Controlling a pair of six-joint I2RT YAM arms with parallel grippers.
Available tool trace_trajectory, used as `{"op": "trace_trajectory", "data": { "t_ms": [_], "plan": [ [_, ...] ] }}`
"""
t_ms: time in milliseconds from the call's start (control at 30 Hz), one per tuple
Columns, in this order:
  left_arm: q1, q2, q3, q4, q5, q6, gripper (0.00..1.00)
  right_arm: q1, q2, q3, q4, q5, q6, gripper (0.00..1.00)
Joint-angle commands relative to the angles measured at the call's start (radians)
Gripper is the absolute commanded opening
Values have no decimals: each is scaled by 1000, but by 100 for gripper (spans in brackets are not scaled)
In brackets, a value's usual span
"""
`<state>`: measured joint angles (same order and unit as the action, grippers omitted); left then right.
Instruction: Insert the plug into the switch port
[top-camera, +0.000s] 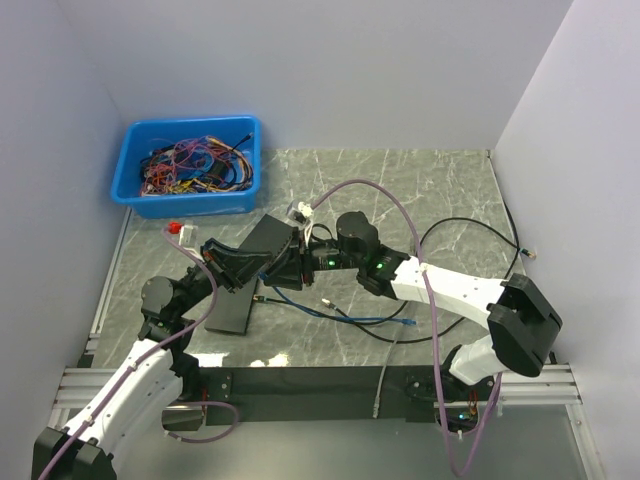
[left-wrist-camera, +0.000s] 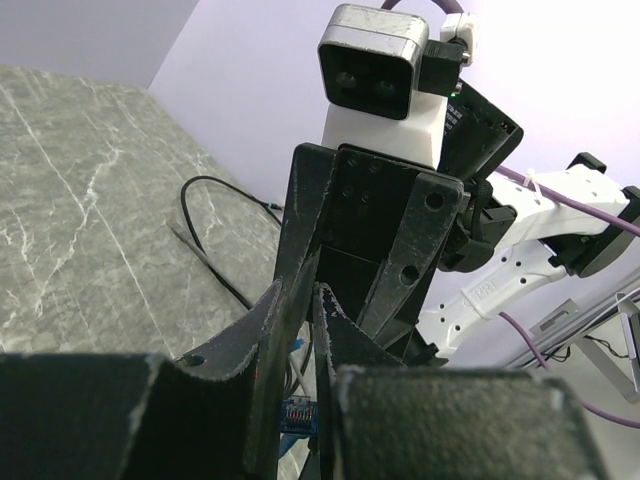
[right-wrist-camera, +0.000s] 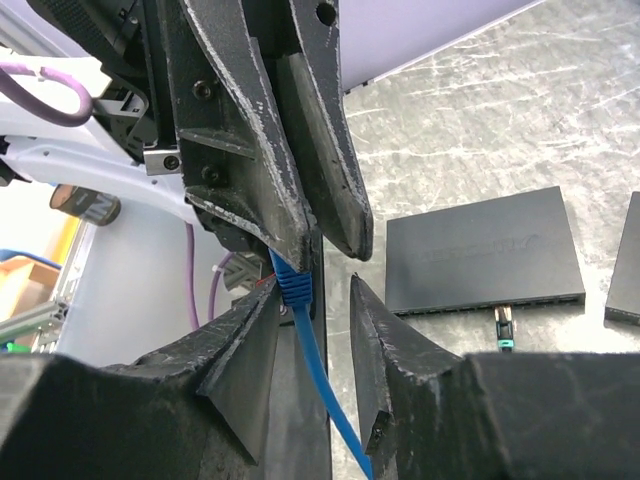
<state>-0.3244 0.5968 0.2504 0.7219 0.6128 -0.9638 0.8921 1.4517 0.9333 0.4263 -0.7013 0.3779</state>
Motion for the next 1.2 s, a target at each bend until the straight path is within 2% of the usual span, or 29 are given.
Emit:
{"op": "trace_trajectory", "data": {
  "t_ms": [0,267,367,533,667,700,733,767,800,867,900,1100,1167],
  "plan": [
    [-2,-12,18,71,21,-16,0,-7,-1,55,37,-1,0,40],
    [-2,-17,6,85,18,-23,1,-5,4,53,61,-24,18,30],
    [-2,-18,3,91,18,-27,0,-5,6,53,71,-33,23,22],
    [-2,-14,-2,103,12,-33,0,-5,-1,41,91,-43,32,0],
    [-2,-12,4,68,-7,-24,2,-7,-14,29,98,-38,30,0],
    [-2,-17,6,54,-13,-21,5,-5,-16,25,97,-37,26,0],
    [-2,-22,7,25,-21,-15,13,-5,-23,22,94,-35,24,0],
    [-2,-26,9,8,-40,-7,17,-7,-27,18,92,-30,21,0],
    [-2,-37,7,-2,-48,-6,29,-5,-31,12,86,-26,19,0],
    [-2,-51,7,-50,-80,5,42,-5,-45,6,77,-14,10,0],
    [-2,-60,9,-68,-94,10,54,-7,-50,4,63,-7,4,0],
    [-2,-75,35,-226,-179,57,81,-7,-76,-21,-23,49,-46,0],
    [-2,-75,55,-292,-223,77,84,-5,-85,-31,-50,94,-68,0]
  ]
}}
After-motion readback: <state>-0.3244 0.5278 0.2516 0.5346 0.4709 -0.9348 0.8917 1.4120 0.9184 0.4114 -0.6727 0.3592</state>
